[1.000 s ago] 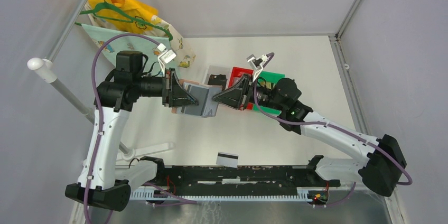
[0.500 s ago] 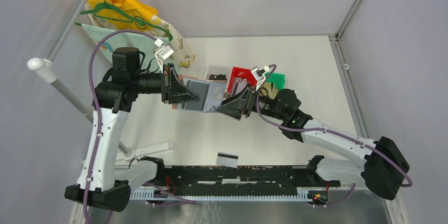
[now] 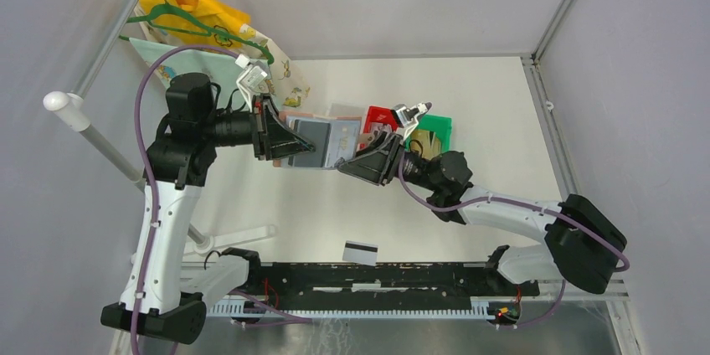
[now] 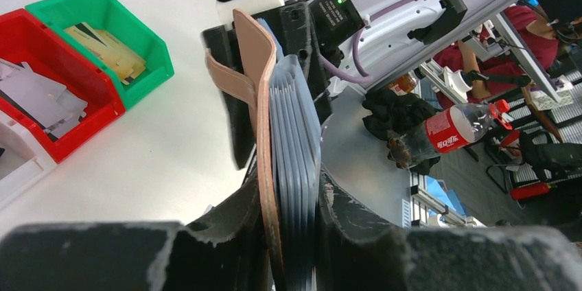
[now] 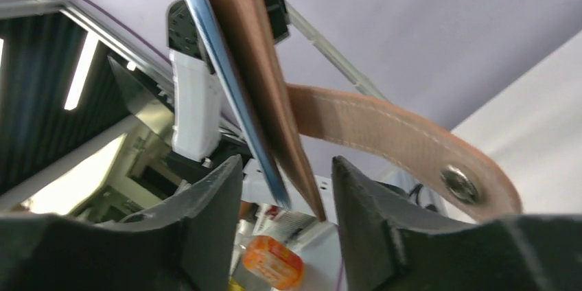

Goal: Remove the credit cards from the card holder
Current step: Remove the credit card from the card holder.

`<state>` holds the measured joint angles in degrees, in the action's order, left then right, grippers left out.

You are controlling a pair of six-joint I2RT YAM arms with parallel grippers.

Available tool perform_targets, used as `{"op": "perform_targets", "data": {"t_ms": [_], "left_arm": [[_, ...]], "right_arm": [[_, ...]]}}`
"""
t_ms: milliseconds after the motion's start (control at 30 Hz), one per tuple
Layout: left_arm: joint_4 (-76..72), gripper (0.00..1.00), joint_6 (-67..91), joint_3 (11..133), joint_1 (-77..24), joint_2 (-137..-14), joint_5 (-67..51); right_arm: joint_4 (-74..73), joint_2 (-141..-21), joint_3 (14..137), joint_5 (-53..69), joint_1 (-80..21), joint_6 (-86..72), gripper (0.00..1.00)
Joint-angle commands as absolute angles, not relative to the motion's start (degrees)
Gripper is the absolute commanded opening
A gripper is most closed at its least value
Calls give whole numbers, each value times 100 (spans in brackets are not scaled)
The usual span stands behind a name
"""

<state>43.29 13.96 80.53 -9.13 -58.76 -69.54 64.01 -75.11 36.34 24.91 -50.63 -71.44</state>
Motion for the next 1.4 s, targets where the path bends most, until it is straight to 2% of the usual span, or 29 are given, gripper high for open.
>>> {"op": "perform_targets", "data": {"t_ms": [0, 100, 167, 267, 367, 400, 533, 700, 833, 1067, 1167, 1300, 1367], "left_arm": [[3818, 2, 1775, 7899, -923, -5669, -7071], [4094, 18, 1493, 7840, -927, -5626, -6978], [4454, 37, 1112, 7871, -923, -5633, -6800], [5022, 70, 468, 7999, -925, -5660, -6228], [5398, 86, -198, 8242, -923, -5678, -5567], [5472, 88, -390, 8339, -924, -5691, -5462], [5814, 91, -1111, 8647, -923, -5820, -5516], [6575, 88, -2108, 8730, -931, -6023, -6038], [6903, 81, -2569, 8412, -940, -6053, -6247], [7981, 78, -3847, 8144, -1057, -6150, -6335], [8040, 76, -3876, 8139, -1085, -6144, -6350], [8113, 66, -3882, 8164, -1142, -6144, -6515], [8130, 54, -3925, 8148, -1151, -6135, -6561]], "right_arm": [[7543, -7514, 3874, 2333, -5122, -7488, 43], [6781, -7254, 3942, 2374, -5104, -6995, 15], [5839, -6968, 4015, 2371, -5057, -6397, 0], [3699, -6526, 4470, 2381, -4978, -5048, 0], [1160, -6483, 5452, 2398, -4975, -3110, 0], [598, -6510, 5681, 2388, -4977, -2705, 0], [-852, -6755, 6286, 3318, -4975, -1496, 0], [-1635, -7037, 6786, 3734, -5123, -711, 0], [-2041, -7306, 7277, 3789, -5326, -355, 0], [-2328, -7723, 7977, 3882, -5614, -92, 0], [-2449, -7927, 8257, 3908, -5727, -45, 0], [-2643, -8223, 8666, 3910, -5831, 83, 0], [-2732, -8336, 8855, 3906, -5868, 145, 0]]}}
